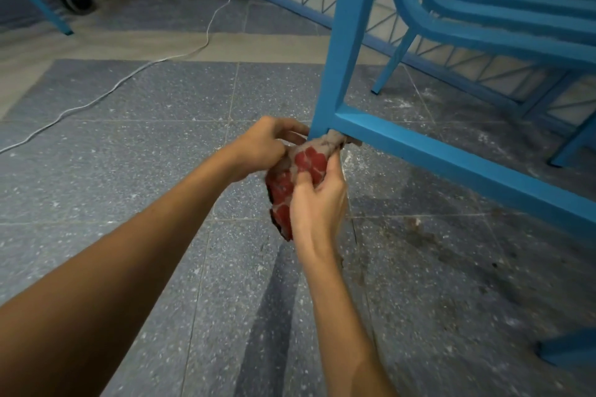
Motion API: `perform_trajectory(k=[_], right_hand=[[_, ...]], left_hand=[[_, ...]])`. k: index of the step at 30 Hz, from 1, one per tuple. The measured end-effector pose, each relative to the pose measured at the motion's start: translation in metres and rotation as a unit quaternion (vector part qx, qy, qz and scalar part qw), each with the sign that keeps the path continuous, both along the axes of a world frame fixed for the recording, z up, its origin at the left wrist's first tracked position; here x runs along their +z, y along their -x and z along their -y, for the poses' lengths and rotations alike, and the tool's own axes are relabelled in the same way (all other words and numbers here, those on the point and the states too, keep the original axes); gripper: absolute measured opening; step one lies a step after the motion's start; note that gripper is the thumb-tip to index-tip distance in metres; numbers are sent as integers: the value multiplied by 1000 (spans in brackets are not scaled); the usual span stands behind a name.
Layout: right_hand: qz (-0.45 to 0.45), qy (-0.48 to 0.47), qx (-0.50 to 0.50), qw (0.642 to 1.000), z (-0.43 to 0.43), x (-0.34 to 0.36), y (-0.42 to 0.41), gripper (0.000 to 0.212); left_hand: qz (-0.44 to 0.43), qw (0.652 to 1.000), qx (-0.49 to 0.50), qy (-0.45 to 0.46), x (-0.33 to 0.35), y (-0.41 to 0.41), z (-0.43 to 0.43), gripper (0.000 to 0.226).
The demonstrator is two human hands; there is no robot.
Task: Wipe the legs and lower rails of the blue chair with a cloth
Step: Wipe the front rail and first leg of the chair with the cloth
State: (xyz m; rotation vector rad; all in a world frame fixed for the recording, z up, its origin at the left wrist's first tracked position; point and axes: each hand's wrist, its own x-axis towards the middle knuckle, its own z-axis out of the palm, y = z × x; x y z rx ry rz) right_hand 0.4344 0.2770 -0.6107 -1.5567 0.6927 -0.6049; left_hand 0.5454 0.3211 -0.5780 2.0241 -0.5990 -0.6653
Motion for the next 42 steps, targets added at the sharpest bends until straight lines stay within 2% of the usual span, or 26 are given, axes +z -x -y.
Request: perform_trajectory(k=[2, 4, 7, 9, 12, 14, 15, 17, 19, 22, 25, 28, 30, 31, 32, 35, 37, 38, 39, 42], right_hand=[[11, 56, -54, 997, -6, -15, -6, 73], [19, 100, -68, 992, -9, -35, -16, 74], [11, 123, -85, 989, -6, -64, -29, 72], [-26, 108, -63, 992, -7, -82, -33, 69], [-148, 22, -7, 989, -7, -104, -31, 51], [-217, -89, 21, 972, -3, -103, -26, 36], [-216, -150, 19, 965, 0, -97, -27, 30], [-155, -264, -7, 952, 10, -83, -34, 23], [-89, -318, -43, 943, 17, -67, -43, 25], [-50, -265, -49, 962, 23, -40, -35, 29], [55, -192, -29, 979, 27, -12, -18, 31], [89, -67, -57, 992, 16, -11, -10, 54], [69, -1, -66, 995, 2, -26, -11, 63], [52, 3, -54, 997, -5, -40, -15, 66], [4, 21, -43, 999, -9, -58, -20, 64], [-123, -54, 3, 991, -10, -91, -31, 32], [-205, -123, 91, 967, -6, -97, -29, 38], [-243, -115, 94, 959, -3, -101, -30, 42], [-254, -96, 87, 958, -2, -104, -31, 44], [-204, -128, 64, 968, 1, -83, -32, 40]], left_hand=[[8, 1000, -4, -13, -1, 0, -1, 54], [6, 1000, -4, -26, -3, -1, -7, 56], [0, 999, -8, -53, -4, -4, -16, 56], [2, 998, 2, -63, -4, -5, -22, 54], [3, 998, 17, -61, -4, -6, -26, 53], [1, 998, 18, -57, -3, -6, -26, 51], [-1, 998, 18, -56, -2, -5, -27, 51], [-5, 998, 17, -54, -2, -4, -27, 51], [-4, 998, 17, -53, -1, -3, -28, 52], [-1, 998, 16, -55, -2, -1, -25, 52], [-10, 998, 11, -58, -2, 0, -21, 52], [-12, 998, 6, -55, -3, 1, -16, 52], [-8, 998, 3, -60, -6, 2, -14, 52], [-7, 998, -1, -66, -8, 2, -14, 53], [-8, 997, -5, -71, -10, 2, -14, 54], [-11, 997, -9, -75, -15, 1, -13, 61], [-6, 997, -5, -71, -17, 1, -12, 61], [-3, 998, -3, -69, -17, 0, -12, 61], [1, 998, -1, -68, -18, 0, -11, 62], [11, 998, 4, -63, -21, -2, -11, 62]])
